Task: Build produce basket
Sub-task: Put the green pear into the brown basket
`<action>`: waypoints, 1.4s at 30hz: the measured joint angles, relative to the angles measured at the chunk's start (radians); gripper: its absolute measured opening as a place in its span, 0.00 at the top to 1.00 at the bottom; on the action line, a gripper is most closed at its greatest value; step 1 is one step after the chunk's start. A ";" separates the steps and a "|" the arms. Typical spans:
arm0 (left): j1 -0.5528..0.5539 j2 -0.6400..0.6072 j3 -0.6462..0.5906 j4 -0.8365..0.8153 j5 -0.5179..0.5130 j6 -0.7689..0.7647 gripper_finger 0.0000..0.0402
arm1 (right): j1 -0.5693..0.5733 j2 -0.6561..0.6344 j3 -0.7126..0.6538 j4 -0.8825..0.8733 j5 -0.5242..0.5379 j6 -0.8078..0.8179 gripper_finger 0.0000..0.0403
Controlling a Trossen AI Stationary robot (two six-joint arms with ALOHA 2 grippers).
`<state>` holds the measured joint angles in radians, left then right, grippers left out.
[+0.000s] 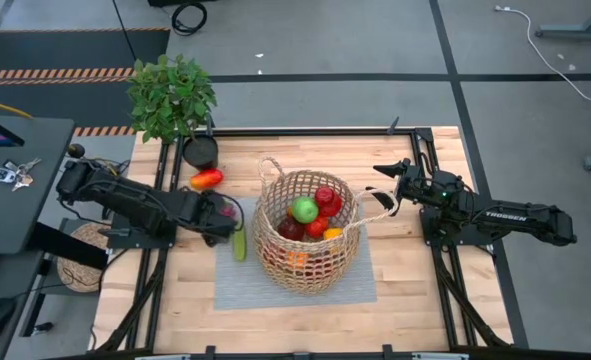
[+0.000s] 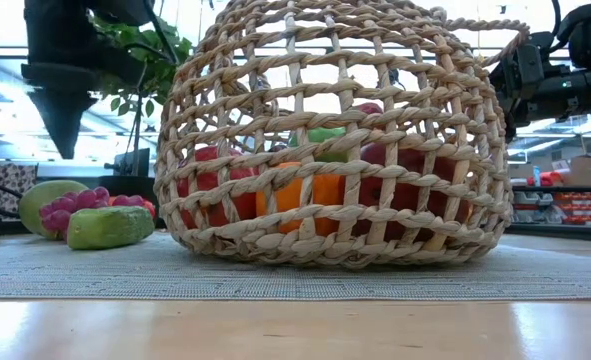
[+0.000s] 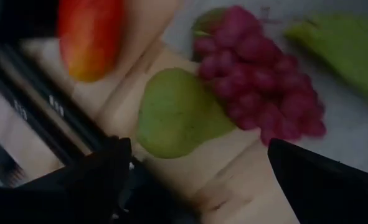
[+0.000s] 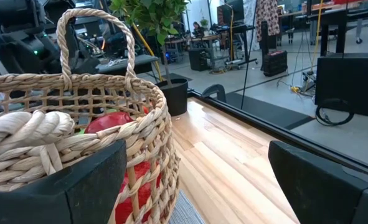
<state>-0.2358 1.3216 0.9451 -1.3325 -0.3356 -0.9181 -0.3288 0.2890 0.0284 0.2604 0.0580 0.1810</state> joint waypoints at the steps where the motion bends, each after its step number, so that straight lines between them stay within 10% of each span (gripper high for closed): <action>1: -0.002 0.000 0.000 0.002 0.008 0.068 0.04 | 0.000 0.000 0.000 0.000 0.000 0.000 0.02; 19: 0.098 0.208 0.005 0.016 0.043 0.801 0.04 | 0.000 0.000 0.000 0.000 0.000 0.000 0.02; 42: 0.240 0.218 -0.134 0.124 0.088 0.864 0.04 | 0.000 0.000 0.000 0.000 0.000 0.000 0.02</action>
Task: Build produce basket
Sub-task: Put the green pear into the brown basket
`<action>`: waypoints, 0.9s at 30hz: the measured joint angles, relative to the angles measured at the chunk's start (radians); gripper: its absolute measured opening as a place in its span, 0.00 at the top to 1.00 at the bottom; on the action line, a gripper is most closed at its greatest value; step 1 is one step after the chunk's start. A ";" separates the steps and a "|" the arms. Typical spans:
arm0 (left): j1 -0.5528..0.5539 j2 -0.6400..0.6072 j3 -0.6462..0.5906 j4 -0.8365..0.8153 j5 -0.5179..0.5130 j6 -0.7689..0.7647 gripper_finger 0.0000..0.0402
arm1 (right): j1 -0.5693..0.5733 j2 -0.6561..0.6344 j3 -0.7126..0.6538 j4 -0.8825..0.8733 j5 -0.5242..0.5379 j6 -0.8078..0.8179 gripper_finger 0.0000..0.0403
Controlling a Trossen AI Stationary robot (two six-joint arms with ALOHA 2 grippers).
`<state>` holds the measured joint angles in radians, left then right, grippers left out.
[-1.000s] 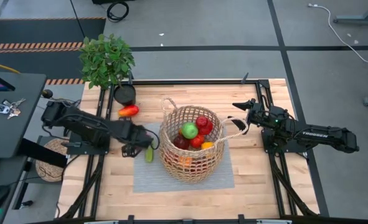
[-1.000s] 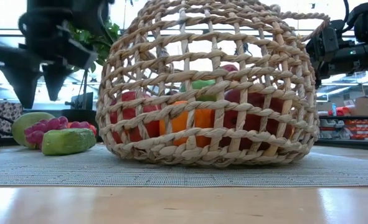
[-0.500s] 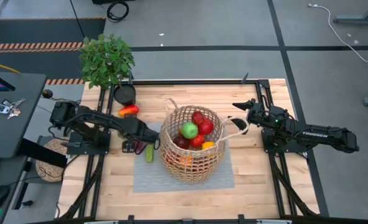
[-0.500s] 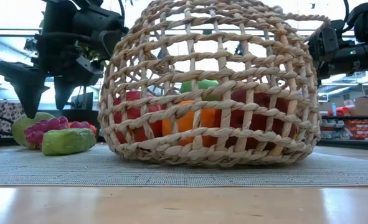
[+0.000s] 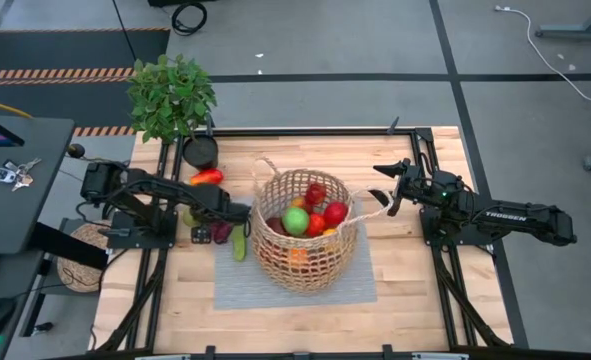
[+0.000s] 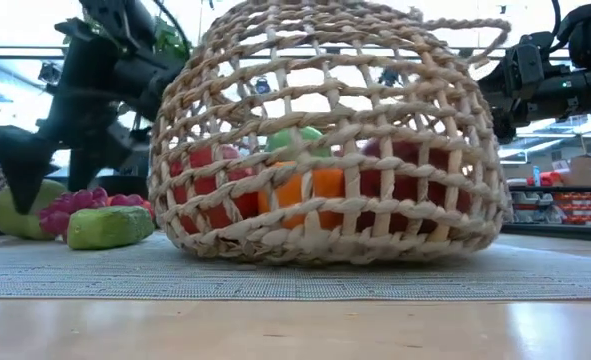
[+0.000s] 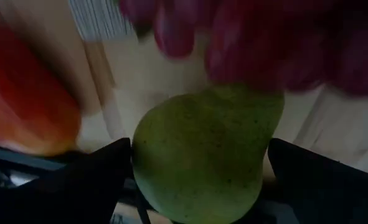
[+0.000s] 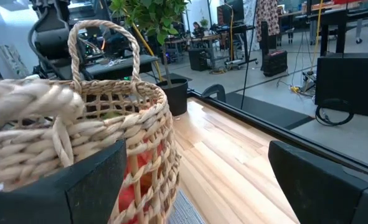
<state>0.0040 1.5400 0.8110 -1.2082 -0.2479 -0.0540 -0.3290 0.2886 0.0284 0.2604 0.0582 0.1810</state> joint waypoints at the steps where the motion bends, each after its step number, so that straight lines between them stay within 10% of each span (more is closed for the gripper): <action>1: 0.000 0.000 -0.013 -0.006 -0.001 -0.009 0.04 | 0.000 0.000 0.000 0.000 0.000 0.000 0.02; 27: -0.004 0.002 0.021 -0.006 0.224 -0.310 0.15 | 0.000 0.000 0.000 0.000 0.000 0.000 0.02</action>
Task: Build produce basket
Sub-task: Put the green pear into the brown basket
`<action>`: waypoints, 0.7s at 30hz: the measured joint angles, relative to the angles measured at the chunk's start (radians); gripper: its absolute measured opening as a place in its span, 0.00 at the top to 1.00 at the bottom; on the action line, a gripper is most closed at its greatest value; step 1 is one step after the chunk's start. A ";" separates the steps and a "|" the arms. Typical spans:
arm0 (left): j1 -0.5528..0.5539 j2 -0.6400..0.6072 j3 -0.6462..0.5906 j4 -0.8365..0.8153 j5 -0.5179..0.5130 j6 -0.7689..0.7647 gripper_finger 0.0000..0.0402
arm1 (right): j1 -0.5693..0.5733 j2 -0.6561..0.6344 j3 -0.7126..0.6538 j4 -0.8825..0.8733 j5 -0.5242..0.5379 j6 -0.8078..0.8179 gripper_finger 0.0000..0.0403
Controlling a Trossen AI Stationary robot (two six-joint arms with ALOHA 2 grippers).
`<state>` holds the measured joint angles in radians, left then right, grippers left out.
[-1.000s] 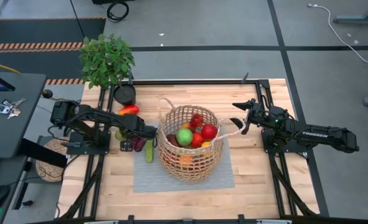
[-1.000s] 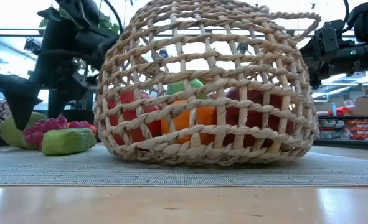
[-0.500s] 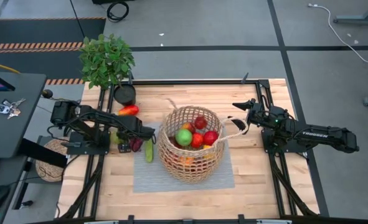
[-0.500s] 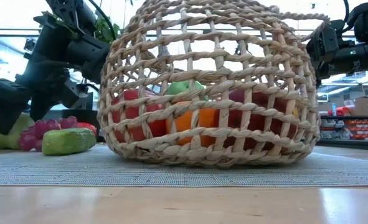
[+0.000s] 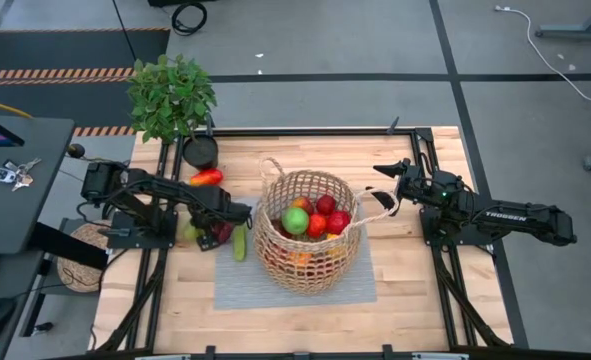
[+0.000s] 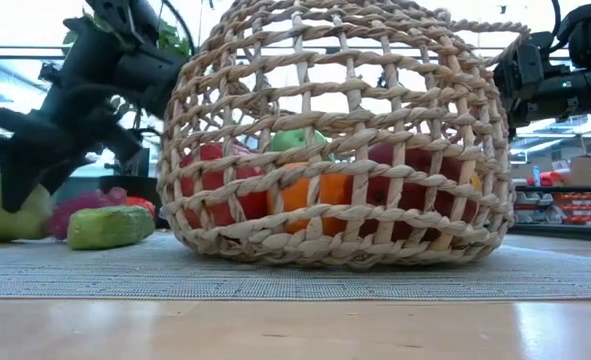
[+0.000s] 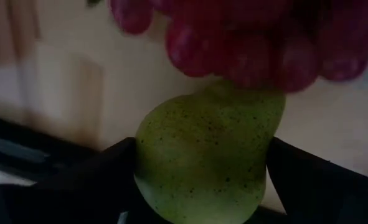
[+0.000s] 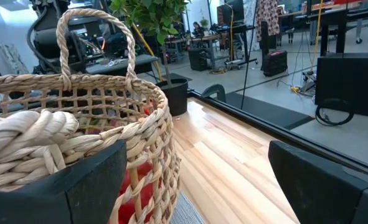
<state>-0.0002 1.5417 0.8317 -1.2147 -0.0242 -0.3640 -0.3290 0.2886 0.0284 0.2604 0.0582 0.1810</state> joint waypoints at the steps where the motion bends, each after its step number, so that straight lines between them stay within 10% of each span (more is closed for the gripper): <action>1: 0.000 0.000 0.013 0.002 0.014 -0.019 0.15 | 0.000 0.000 0.000 0.000 0.000 0.000 0.02; 21: -0.163 0.000 0.203 -0.003 0.097 -0.211 0.16 | 0.000 0.000 0.000 0.000 0.000 0.000 0.02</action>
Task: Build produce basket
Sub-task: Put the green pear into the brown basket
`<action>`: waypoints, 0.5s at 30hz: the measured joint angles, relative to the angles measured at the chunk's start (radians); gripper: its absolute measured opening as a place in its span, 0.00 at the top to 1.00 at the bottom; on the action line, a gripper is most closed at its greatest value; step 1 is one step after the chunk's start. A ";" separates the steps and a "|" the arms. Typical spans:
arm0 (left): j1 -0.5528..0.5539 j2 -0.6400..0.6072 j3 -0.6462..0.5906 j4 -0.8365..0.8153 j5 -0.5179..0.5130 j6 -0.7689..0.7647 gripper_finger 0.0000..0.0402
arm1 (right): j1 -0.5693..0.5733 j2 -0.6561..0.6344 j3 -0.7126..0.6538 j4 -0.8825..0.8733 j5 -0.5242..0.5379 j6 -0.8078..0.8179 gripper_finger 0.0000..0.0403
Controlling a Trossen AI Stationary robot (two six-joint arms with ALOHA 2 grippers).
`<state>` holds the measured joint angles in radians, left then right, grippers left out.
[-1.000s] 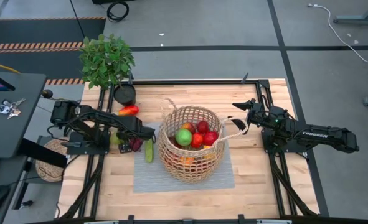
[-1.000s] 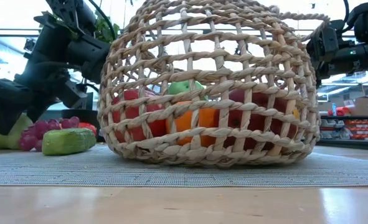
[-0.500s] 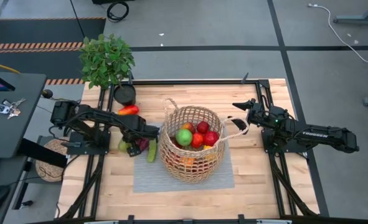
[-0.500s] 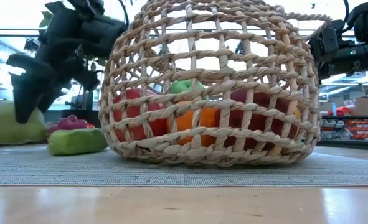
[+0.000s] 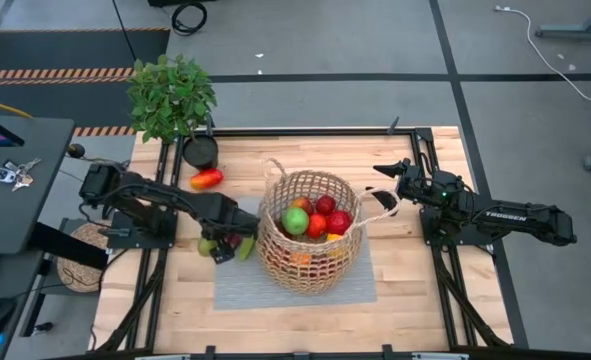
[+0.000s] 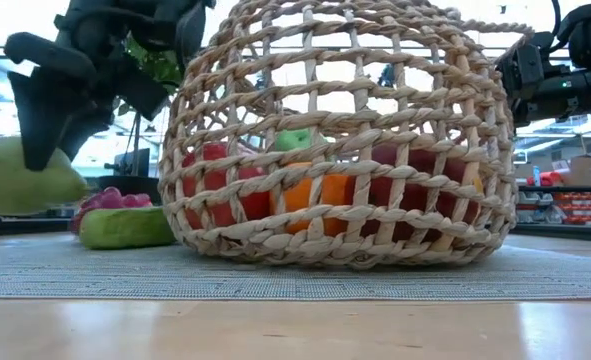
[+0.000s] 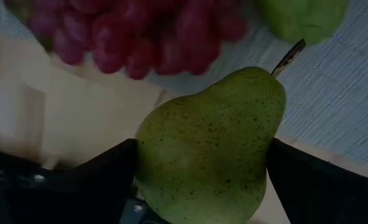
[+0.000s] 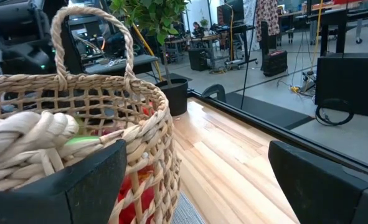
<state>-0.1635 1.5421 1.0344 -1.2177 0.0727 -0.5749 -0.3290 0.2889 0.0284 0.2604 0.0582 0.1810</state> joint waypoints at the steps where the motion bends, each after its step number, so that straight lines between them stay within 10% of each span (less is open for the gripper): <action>1: -0.014 0.000 0.000 0.012 0.000 -0.019 0.16 | 0.000 0.000 0.000 0.000 0.000 0.000 0.02; 15: -0.194 0.000 -0.011 0.235 -0.176 -0.153 0.16 | 0.000 0.000 0.000 0.000 0.000 0.000 0.02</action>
<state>-0.3577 1.5421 1.0237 -0.9829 -0.1032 -0.7278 -0.3290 0.2890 0.0284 0.2604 0.0582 0.1810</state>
